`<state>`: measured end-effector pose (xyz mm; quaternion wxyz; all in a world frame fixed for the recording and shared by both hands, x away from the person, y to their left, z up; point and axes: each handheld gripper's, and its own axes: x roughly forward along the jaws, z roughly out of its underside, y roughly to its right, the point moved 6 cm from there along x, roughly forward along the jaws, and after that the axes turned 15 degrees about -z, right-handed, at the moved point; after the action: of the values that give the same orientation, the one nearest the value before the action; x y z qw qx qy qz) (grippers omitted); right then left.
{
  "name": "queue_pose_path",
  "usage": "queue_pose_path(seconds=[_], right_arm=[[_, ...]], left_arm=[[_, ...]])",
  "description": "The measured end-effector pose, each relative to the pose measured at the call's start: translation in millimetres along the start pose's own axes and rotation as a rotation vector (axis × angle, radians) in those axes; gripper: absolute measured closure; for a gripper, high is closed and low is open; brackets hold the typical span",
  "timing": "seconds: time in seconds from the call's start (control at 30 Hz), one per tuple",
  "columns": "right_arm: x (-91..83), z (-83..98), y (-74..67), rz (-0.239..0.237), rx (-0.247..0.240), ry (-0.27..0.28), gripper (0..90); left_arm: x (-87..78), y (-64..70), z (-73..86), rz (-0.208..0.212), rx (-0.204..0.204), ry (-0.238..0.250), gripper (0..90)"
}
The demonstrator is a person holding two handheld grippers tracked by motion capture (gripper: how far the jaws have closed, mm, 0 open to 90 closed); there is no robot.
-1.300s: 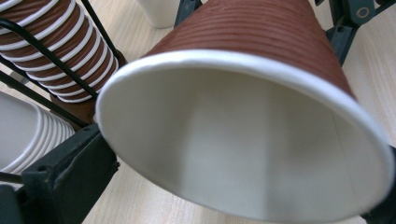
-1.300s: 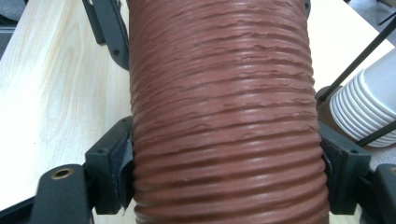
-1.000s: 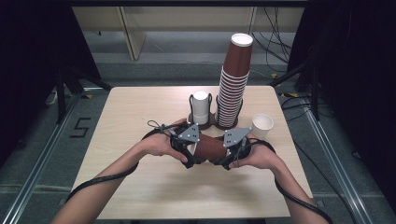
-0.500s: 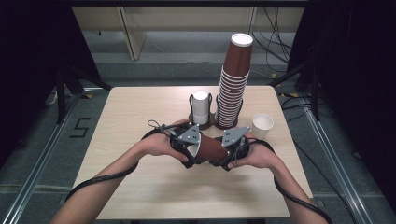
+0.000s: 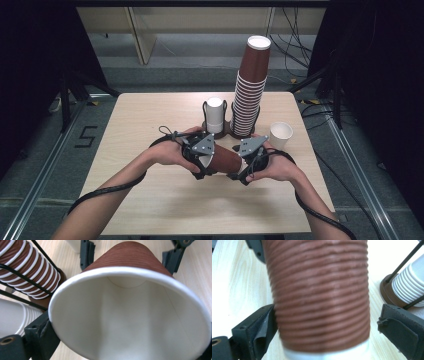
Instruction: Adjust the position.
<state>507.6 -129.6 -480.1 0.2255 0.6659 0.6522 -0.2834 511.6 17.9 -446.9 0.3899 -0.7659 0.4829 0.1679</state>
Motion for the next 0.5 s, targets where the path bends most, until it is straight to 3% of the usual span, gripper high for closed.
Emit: queue_pose_path(seconds=[0.17,0.3,0.5], right_arm=[[-3.0,7.7,-1.8,0.001,0.021,-0.019,4.4],[-6.5,14.1,-2.4,0.015,0.017,-0.027,5.1],[-10.4,22.1,-5.4,0.014,0.035,-0.025,7.1]], left_arm=[[-3.8,-3.0,-2.0,-0.007,0.000,-0.024,6.0],[-8.4,-5.5,-1.2,-0.001,0.042,-0.075,6.0],[-11.3,-8.5,0.3,0.001,0.065,-0.141,6.0]])
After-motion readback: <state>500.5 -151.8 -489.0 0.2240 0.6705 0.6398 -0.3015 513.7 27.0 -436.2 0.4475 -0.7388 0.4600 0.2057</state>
